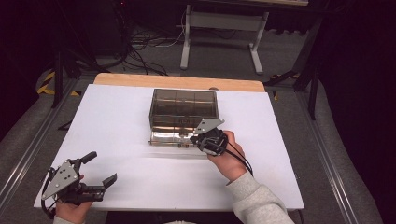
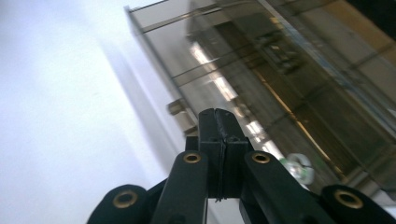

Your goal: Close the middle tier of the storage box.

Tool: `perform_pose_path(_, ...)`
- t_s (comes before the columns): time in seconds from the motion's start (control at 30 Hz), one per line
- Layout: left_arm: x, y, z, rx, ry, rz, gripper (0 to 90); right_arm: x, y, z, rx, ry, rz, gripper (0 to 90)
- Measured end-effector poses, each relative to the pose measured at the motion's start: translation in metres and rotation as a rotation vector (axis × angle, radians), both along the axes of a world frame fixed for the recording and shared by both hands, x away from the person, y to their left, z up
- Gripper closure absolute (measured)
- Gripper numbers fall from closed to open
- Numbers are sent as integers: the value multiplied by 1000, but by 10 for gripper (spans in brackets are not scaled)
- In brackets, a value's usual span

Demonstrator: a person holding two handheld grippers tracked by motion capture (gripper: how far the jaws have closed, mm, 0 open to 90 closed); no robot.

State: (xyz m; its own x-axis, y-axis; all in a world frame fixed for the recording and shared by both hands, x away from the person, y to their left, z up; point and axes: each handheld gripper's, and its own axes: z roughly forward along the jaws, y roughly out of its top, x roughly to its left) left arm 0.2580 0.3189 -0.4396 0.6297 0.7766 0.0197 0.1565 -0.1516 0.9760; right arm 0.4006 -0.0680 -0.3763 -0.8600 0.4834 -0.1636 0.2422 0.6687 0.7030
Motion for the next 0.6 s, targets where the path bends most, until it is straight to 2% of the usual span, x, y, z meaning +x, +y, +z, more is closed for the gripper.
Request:
perform_pose_path(0.03, 0, 0, 0, -4, 0, 1, 12, -2, 3, -1, -12, 2, 24, 900)
perform_pose_path(0.27, 0, 0, 0, -3, -1, 1, 12, -4, 6, -2, -24, 7, 69, 900)
perform_pose_path(0.33, 0, 0, 0, -3, 1, 1, 12, -4, 7, -2, -41, 17, 94, 900)
perform_pose_path(0.6, 0, -1, 0, -8, 6, 2, 12, -3, 10, -7, -81, 48, 132, 900)
